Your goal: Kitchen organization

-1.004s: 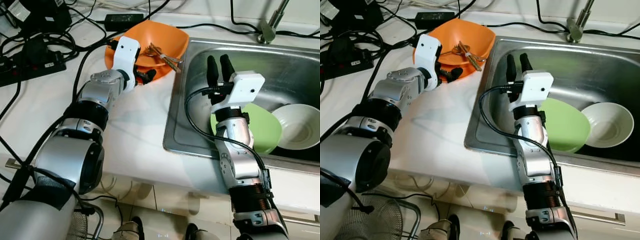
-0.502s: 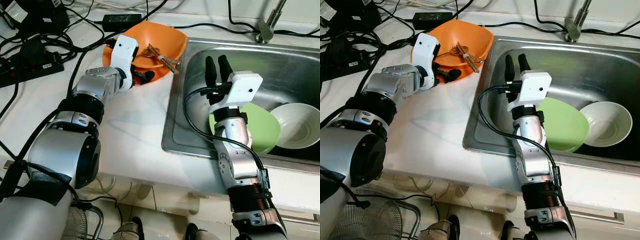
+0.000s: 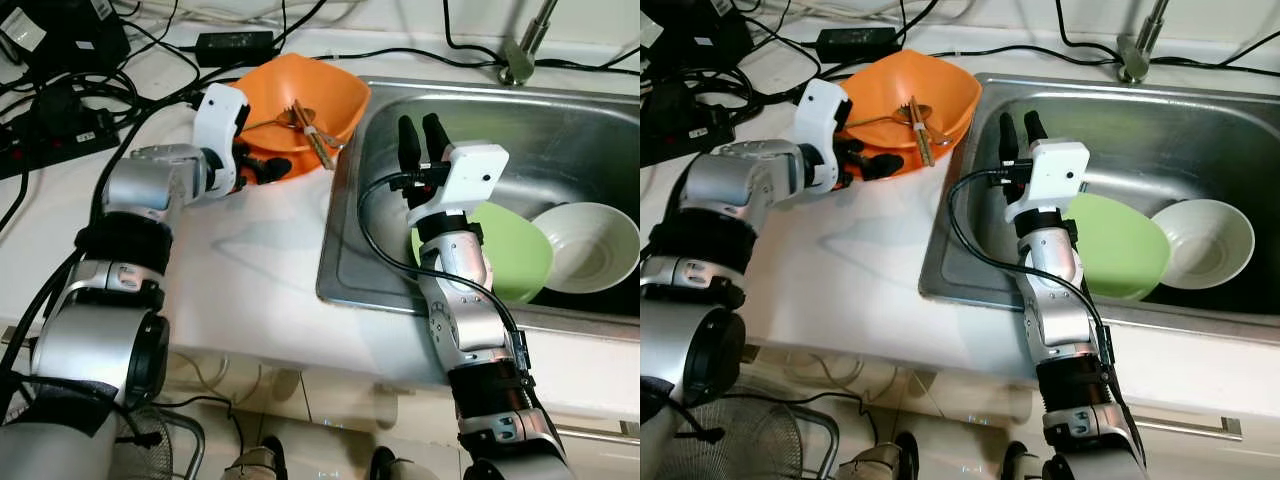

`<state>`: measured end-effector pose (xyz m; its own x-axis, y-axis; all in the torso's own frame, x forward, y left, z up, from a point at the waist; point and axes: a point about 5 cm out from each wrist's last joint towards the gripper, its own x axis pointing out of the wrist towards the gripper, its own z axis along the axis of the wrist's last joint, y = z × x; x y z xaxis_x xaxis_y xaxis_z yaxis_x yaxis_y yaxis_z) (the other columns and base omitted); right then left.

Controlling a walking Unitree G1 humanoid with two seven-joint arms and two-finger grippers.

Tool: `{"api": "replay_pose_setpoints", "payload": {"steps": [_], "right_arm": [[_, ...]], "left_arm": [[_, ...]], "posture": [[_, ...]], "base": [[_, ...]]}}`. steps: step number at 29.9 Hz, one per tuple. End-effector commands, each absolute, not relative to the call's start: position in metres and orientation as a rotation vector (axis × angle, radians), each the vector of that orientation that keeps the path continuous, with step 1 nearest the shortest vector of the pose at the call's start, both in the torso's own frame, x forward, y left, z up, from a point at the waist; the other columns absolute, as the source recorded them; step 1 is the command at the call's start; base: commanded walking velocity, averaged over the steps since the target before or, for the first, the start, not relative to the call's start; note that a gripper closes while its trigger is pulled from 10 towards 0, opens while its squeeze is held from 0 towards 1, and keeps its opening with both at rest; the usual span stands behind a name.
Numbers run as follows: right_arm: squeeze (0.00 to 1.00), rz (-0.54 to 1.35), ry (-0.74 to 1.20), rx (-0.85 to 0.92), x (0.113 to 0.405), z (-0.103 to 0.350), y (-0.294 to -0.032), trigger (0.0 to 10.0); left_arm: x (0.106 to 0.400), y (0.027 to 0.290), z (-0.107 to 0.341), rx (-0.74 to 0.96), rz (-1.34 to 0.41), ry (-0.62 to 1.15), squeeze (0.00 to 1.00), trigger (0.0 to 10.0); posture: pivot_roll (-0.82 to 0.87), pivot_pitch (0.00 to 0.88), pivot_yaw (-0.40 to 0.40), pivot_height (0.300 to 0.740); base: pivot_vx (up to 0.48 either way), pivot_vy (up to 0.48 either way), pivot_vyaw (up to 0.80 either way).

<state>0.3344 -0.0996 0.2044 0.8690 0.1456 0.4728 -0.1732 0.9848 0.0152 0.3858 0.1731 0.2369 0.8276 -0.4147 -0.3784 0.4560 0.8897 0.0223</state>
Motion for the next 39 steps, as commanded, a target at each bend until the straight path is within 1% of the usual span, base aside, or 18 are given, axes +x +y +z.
{"api": "replay_pose_setpoints", "payload": {"steps": [1, 3, 4, 5, 6, 7, 11, 12, 14, 15, 21, 27, 31, 36, 39], "right_arm": [[0.00, 0.142, -0.336, 0.055, 0.332, 0.162, -0.107, 10.0], [0.00, 0.146, -0.335, 0.056, 0.333, 0.162, -0.106, 10.0], [0.00, 0.146, -0.335, 0.056, 0.333, 0.162, -0.106, 10.0], [0.00, 0.153, -0.334, 0.056, 0.334, 0.162, -0.106, 10.0], [0.00, 0.156, -0.334, 0.056, 0.335, 0.162, -0.105, 10.0], [0.00, 0.156, -0.334, 0.056, 0.335, 0.162, -0.105, 10.0], [0.00, 0.168, -0.339, 0.057, 0.339, 0.164, -0.103, 10.0], [0.00, 0.168, -0.339, 0.057, 0.339, 0.164, -0.103, 10.0], [0.00, 0.175, -0.341, 0.058, 0.340, 0.165, -0.103, 10.0], [0.00, 0.175, -0.341, 0.058, 0.340, 0.165, -0.103, 10.0], [0.00, 0.186, -0.344, 0.050, 0.347, 0.168, -0.105, 10.0], [0.00, 0.188, -0.347, 0.037, 0.351, 0.171, -0.110, 10.0], [0.00, 0.196, -0.354, 0.030, 0.355, 0.174, -0.110, 10.0], [0.00, 0.207, -0.358, 0.029, 0.357, 0.176, -0.108, 10.0], [0.00, 0.210, -0.361, 0.029, 0.359, 0.177, -0.107, 10.0]], "left_arm": [[0.371, 0.180, 0.222, 0.087, -0.455, 0.471, 0.00, 10.0], [0.361, 0.180, 0.221, 0.082, -0.460, 0.474, 0.00, 10.0], [0.361, 0.180, 0.221, 0.082, -0.460, 0.474, 0.00, 10.0], [0.351, 0.180, 0.219, 0.078, -0.461, 0.483, 0.00, 10.0], [0.345, 0.180, 0.218, 0.075, -0.463, 0.490, 0.00, 10.0], [0.345, 0.180, 0.218, 0.075, -0.463, 0.490, 0.00, 10.0], [0.317, 0.183, 0.213, 0.059, -0.455, 0.523, 0.00, 10.0], [0.317, 0.183, 0.213, 0.059, -0.455, 0.523, 0.00, 10.0], [0.302, 0.185, 0.214, 0.058, -0.448, 0.535, 0.00, 10.0], [0.302, 0.185, 0.214, 0.058, -0.448, 0.535, 0.00, 10.0], [0.269, 0.189, 0.218, 0.045, -0.393, 0.537, 0.00, 10.0], [0.255, 0.192, 0.218, 0.034, -0.351, 0.537, 0.00, 10.0], [0.240, 0.182, 0.216, 0.027, -0.380, 0.509, 0.00, 10.0], [0.237, 0.175, 0.217, 0.019, -0.398, 0.477, 0.00, 10.0], [0.233, 0.168, 0.218, 0.022, -0.442, 0.463, 0.00, 10.0]], "posture": [[0.19, 0.212, 0.110, 0.740], [0.20, 0.210, 0.105, 0.740], [0.20, 0.210, 0.105, 0.740], [0.21, 0.206, 0.096, 0.740], [0.21, 0.205, 0.094, 0.740], [0.21, 0.205, 0.094, 0.740], [0.23, 0.201, 0.084, 0.740], [0.23, 0.201, 0.084, 0.740], [0.24, 0.201, 0.077, 0.740], [0.24, 0.201, 0.077, 0.740], [0.26, 0.201, 0.041, 0.740], [0.27, 0.202, 0.020, 0.740], [0.28, 0.202, 0.002, 0.740], [0.28, 0.198, -0.007, 0.740], [0.29, 0.196, -0.008, 0.740]], "base": [[0.000, 0.000, 0.00], [0.000, 0.000, 0.00], [0.000, 0.000, 0.00], [0.000, 0.000, 0.00], [0.000, 0.000, 0.00], [0.000, 0.000, 0.00], [0.000, 0.000, 0.00], [0.000, 0.000, 0.00], [0.000, 0.000, 0.00], [0.000, 0.000, 0.00], [0.000, 0.000, 0.00], [0.000, 0.000, 0.00], [0.000, 0.000, 0.00], [0.000, 0.000, 0.00], [0.000, 0.000, 0.00]]}}
